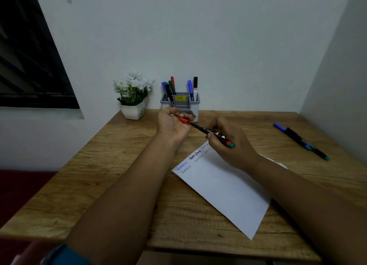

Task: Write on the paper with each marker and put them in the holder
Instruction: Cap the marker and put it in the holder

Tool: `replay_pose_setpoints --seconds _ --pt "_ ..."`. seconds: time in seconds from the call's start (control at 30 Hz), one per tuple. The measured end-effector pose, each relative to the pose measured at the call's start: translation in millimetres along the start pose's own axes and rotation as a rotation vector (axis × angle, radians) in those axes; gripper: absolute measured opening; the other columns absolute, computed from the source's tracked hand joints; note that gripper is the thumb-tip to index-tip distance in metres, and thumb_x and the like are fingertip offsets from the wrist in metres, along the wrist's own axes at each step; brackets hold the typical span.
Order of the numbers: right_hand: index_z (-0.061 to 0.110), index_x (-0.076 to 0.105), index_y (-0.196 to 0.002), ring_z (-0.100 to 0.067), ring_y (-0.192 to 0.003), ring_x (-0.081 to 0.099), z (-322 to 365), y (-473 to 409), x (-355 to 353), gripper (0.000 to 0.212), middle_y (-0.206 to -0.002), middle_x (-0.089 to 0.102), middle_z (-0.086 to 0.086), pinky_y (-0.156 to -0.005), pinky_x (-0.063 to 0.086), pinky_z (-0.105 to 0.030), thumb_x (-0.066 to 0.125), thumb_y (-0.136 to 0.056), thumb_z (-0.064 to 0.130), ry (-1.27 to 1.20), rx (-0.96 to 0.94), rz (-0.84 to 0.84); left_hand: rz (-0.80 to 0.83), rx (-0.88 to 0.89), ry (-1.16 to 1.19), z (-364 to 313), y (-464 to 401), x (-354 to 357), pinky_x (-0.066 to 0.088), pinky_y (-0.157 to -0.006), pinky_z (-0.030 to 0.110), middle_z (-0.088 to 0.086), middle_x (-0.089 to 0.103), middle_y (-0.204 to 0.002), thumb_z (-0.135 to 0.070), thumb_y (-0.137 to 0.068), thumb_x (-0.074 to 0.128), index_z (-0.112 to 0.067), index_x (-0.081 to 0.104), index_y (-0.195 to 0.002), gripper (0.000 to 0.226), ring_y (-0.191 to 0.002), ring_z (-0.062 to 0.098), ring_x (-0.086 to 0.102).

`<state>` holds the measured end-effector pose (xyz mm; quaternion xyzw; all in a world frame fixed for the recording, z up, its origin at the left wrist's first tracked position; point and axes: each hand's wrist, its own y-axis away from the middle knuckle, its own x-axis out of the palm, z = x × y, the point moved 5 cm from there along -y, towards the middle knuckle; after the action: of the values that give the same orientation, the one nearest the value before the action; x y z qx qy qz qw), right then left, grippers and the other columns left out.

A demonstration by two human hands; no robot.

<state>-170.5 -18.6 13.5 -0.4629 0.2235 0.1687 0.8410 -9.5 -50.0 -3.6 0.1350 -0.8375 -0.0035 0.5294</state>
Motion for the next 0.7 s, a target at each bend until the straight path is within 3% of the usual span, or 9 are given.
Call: replay_pose_setpoints --seconds 0.1,0.17,0.27,0.4,0.47,0.57,0.7 --pt "0.012 0.060 -0.096 0.007 -0.071 0.057 -2.7 0.5 1.4 0.014 -0.078 0.055 0.024 -0.061 0.036 -0.007 0.063 -0.087 0.001 0.027 0.008 0.014 0.009 -0.007 -0.025 0.9 -3.8 -2.5 0.041 -0.053 0.026 0.001 0.034 -0.063 -0.006 -0.086 0.039 -0.012 0.039 -0.077 0.011 -0.053 0.011 0.034" --pt "0.016 0.060 -0.098 0.003 -0.070 0.057 -4.7 0.5 1.6 0.014 -0.080 0.058 0.022 -0.062 0.037 -0.009 0.064 -0.088 0.007 0.041 0.007 0.006 0.034 -0.025 -0.022 5.3 -6.6 -3.5 0.041 -0.050 0.024 0.000 0.035 -0.065 -0.006 -0.080 0.043 -0.013 0.039 -0.078 0.008 -0.052 0.009 0.034" --pt "0.017 0.060 -0.097 -0.006 -0.068 0.058 -5.6 -0.5 0.6 0.012 -0.081 0.063 0.011 -0.059 0.044 -0.022 0.061 -0.086 0.013 0.055 -0.004 -0.013 0.061 -0.035 -0.001 10.4 -7.1 -2.1 0.039 -0.052 0.021 -0.002 0.035 -0.069 -0.006 -0.070 0.048 -0.014 0.042 -0.083 0.017 -0.051 0.007 0.032" --pt "0.012 0.062 -0.089 -0.012 -0.064 0.059 3.2 -1.1 -5.4 0.009 -0.076 0.064 0.004 -0.056 0.047 -0.033 0.060 -0.083 0.006 0.057 -0.087 -0.081 0.025 -0.025 -0.009 3.4 -7.3 -3.8 0.038 -0.055 0.024 -0.001 0.037 -0.054 -0.009 -0.085 0.042 -0.012 0.040 -0.085 0.004 -0.050 0.009 0.033" --pt "0.011 0.062 -0.088 -0.011 -0.067 0.060 4.3 -1.3 -4.1 0.007 -0.078 0.063 0.009 -0.057 0.047 -0.032 0.060 -0.082 0.007 0.070 -0.095 -0.070 0.007 -0.023 0.000 0.8 -4.9 -3.6 0.038 -0.055 0.024 -0.002 0.036 -0.048 -0.010 -0.089 0.040 -0.012 0.040 -0.080 0.009 -0.047 0.009 0.034" --pt "0.011 0.061 -0.089 -0.002 -0.069 0.057 2.4 -1.6 -0.7 0.007 -0.081 0.057 0.023 -0.060 0.043 -0.022 0.060 -0.082 0.009 0.110 -0.089 -0.042 0.008 -0.018 0.021 2.6 -4.0 -1.7 0.037 -0.057 0.024 0.000 0.035 -0.058 -0.008 -0.089 0.040 -0.013 0.038 -0.075 0.014 -0.053 0.009 0.032" --pt "0.011 0.065 -0.095 0.005 -0.074 0.058 -2.7 -1.3 1.9 0.012 -0.088 0.059 0.029 -0.065 0.042 -0.013 0.065 -0.083 0.009 0.128 -0.086 -0.016 0.042 -0.023 -0.020 5.9 -6.5 -2.0 0.042 -0.050 0.025 -0.001 0.034 -0.065 -0.009 -0.087 0.041 -0.011 0.041 -0.090 0.003 -0.049 0.009 0.034"
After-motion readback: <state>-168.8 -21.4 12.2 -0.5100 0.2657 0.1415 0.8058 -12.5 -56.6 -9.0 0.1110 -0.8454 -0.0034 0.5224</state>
